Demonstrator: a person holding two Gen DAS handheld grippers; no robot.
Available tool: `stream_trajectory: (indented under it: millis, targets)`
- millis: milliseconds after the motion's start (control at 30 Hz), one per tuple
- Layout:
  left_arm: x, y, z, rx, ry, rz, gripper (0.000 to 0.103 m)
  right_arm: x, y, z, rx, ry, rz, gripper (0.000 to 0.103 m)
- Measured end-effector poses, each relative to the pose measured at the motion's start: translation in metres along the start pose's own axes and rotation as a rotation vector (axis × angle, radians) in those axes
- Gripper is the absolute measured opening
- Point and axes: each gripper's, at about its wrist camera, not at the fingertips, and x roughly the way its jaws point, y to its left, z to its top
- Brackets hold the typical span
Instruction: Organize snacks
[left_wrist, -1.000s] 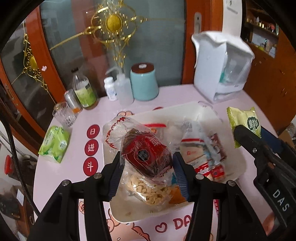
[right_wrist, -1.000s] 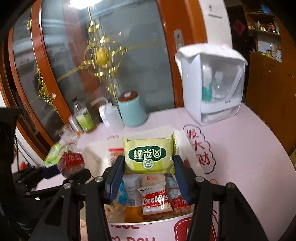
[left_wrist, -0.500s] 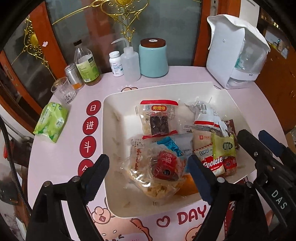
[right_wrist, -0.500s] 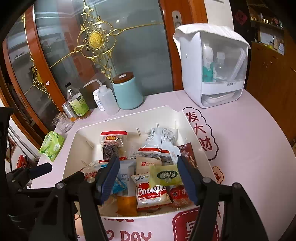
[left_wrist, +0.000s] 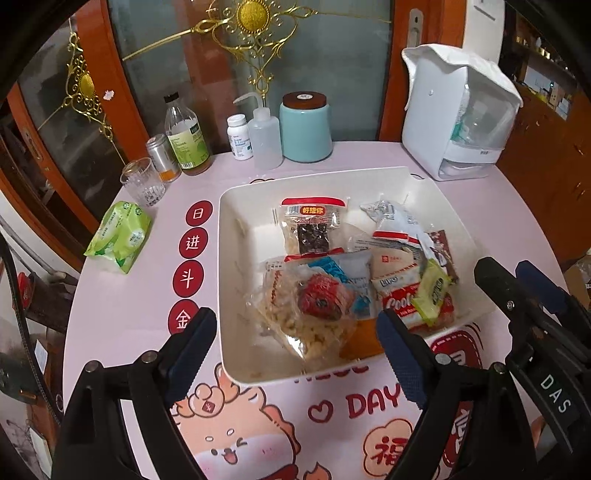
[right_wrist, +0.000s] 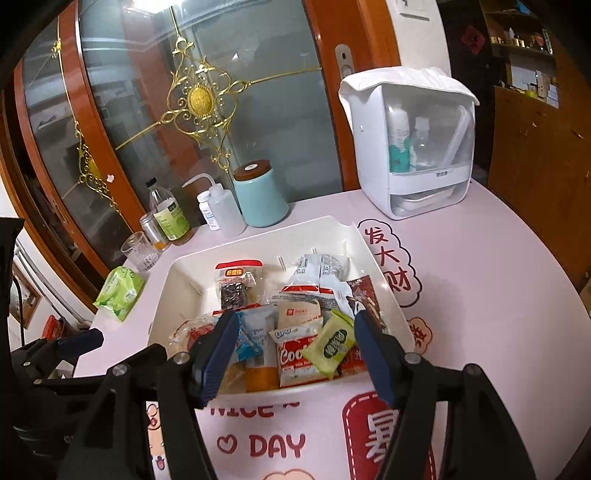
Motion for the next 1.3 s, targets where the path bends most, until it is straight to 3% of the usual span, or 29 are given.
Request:
stream_trajectory:
  millis: [500, 900, 1300]
  targets:
    - [-0.088, -0.014, -0.045, -0.003, -0.107, -0.006, 0.093, -0.079, -0.001, -0.026, -0.092, -0.034, -0.016, 0.065]
    - [-0.147, -0.021, -0.096, -0.012, -0.141, 0.015, 0.094, -0.134, -0.006, -0.049, -0.201, -0.033, -0.013, 0.065]
    - [-0.205, -0.028, -0.133, -0.027, -0.213, -0.001, 0.094, -0.192, -0.007, -0.067, -0.179, -0.087, 0.016, 0.065]
